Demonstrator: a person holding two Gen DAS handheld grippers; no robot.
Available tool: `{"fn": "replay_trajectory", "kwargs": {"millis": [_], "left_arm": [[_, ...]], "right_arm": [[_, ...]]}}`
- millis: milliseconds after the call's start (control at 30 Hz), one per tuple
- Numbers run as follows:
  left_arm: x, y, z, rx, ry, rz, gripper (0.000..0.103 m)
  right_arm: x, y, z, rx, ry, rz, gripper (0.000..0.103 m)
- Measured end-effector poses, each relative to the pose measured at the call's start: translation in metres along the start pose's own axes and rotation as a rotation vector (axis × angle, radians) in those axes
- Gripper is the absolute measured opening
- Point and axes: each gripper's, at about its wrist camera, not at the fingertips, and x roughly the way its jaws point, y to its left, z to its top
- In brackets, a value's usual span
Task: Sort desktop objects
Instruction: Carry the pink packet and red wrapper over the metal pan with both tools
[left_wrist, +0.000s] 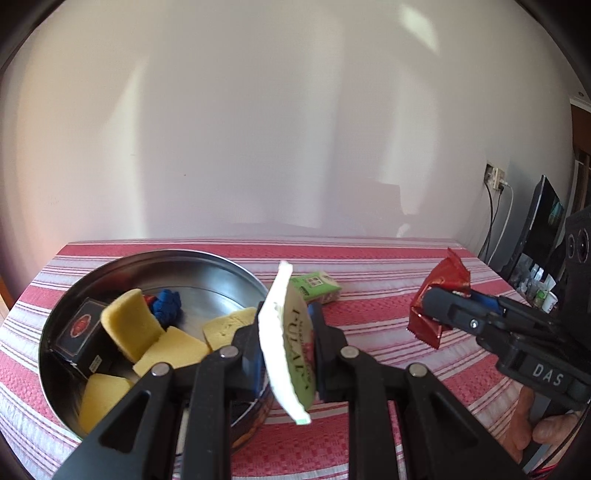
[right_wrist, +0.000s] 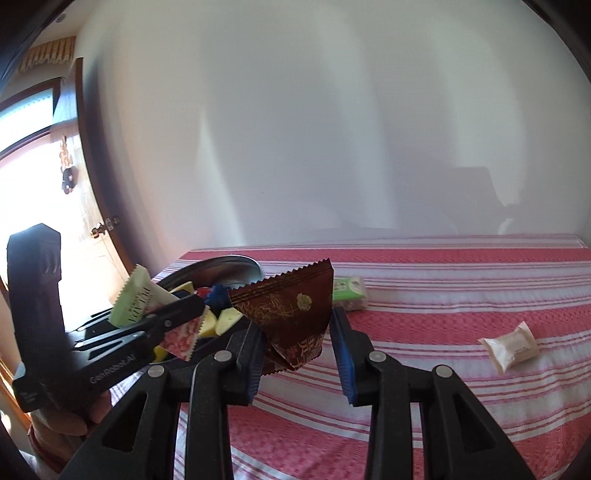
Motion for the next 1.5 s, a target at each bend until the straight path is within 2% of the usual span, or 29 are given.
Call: {"fn": "replay_trajectory", "kwargs": {"millis": [267,533,867,1167,1500], "left_arm": [[-0.013,0.026,0.003,-0.041,-0.029,0.049,0.019],[-0.023,0.050,0.003,-0.072,-0.050,0.150,0.019],[-0.028,0.085,-0.001,-0.122,-0.043,0.230,0.019],[-0.024,0.101,-0.006,-0.150,-0.019,0.262,0.019],[-0.017,0.111,-0.008,-0.164,-0.002,0.276,0.019]], "right_arm": [[0.001,0.025,0.008,-0.019,-0.020,0.060,0.037],[0.013,0.064,0.018,-0.061,-0.049,0.124,0.037],[0.033,0.109,0.027,-0.111,-0.059,0.183,0.037],[0.052,0.120,0.036,-0.098,-0.051,0.207,0.037],[0.074,0.111,0.036,-0.076,-0.006,0.185,0.037]]}}
